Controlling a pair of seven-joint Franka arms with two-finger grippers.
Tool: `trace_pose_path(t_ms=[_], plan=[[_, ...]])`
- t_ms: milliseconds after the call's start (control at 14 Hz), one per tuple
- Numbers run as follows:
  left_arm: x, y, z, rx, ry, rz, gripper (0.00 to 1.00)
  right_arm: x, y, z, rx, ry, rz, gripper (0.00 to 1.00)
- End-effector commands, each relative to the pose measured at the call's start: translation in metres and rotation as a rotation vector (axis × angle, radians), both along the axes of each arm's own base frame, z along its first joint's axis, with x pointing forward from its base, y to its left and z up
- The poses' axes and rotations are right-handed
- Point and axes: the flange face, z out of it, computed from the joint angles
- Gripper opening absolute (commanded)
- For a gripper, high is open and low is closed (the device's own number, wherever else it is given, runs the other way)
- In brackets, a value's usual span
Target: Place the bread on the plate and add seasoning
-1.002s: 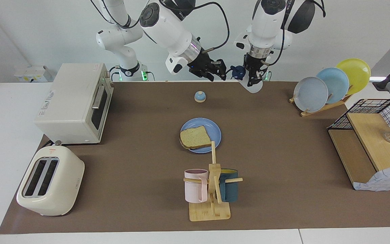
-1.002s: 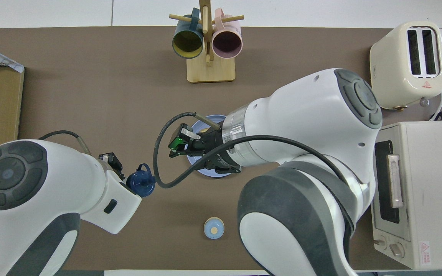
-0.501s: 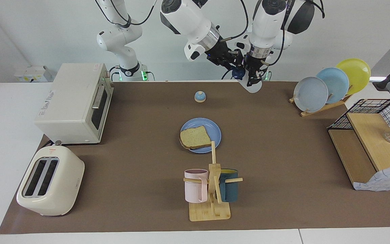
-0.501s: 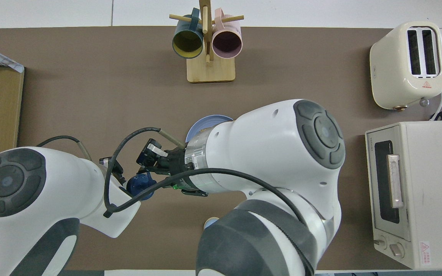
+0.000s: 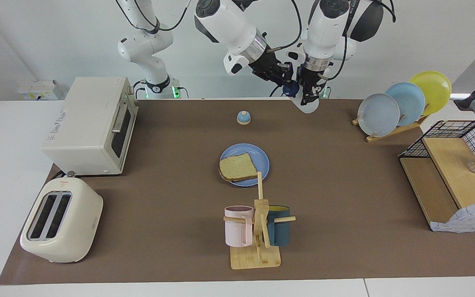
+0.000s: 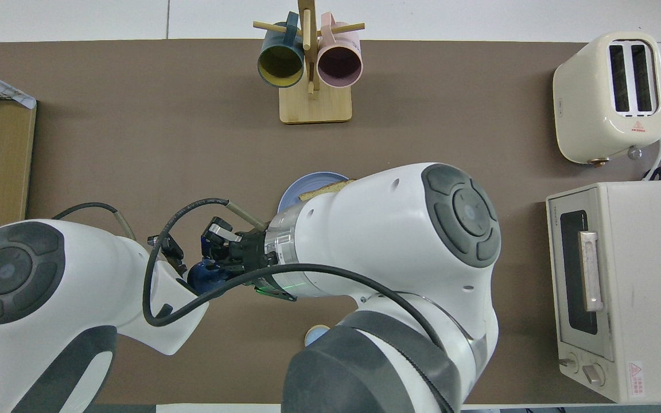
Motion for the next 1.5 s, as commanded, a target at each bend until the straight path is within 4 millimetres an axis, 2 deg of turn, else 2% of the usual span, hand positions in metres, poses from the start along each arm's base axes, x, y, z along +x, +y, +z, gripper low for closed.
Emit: trace_pose_path(t_ms=[0, 143, 286, 358, 644, 859, 1002, 1432], plan=[[-0.009, 0.000, 0.001, -0.027, -0.011, 0.005, 0.00, -0.002, -0.006, 0.002, -0.007, 0.000, 0.000, 0.00], [-0.009, 0.000, 0.001, -0.027, -0.010, 0.005, 0.00, 0.002, -0.009, 0.002, -0.003, -0.010, 0.007, 0.00], [-0.010, 0.000, 0.001, -0.023, -0.006, 0.015, 0.00, 0.018, -0.022, 0.005, 0.032, -0.001, -0.037, 0.00], [-0.011, 0.000, 0.001, -0.020, -0.002, 0.024, 0.00, 0.029, -0.036, 0.007, 0.075, 0.026, -0.079, 0.00], [-0.015, -0.006, 0.001, -0.013, -0.002, 0.015, 0.00, 0.049, -0.061, 0.017, 0.154, 0.014, -0.205, 0.00], [-0.025, -0.018, 0.000, 0.009, -0.001, 0.040, 0.00, 0.052, -0.064, 0.020, 0.216, -0.017, -0.258, 0.00], [-0.027, -0.018, -0.001, 0.028, 0.002, 0.058, 0.00, 0.052, -0.066, 0.020, 0.244, -0.082, -0.288, 0.00], [-0.033, -0.019, -0.006, 0.102, 0.011, 0.061, 0.00, 0.035, -0.080, -0.001, 0.395, -0.128, -0.349, 0.00]])
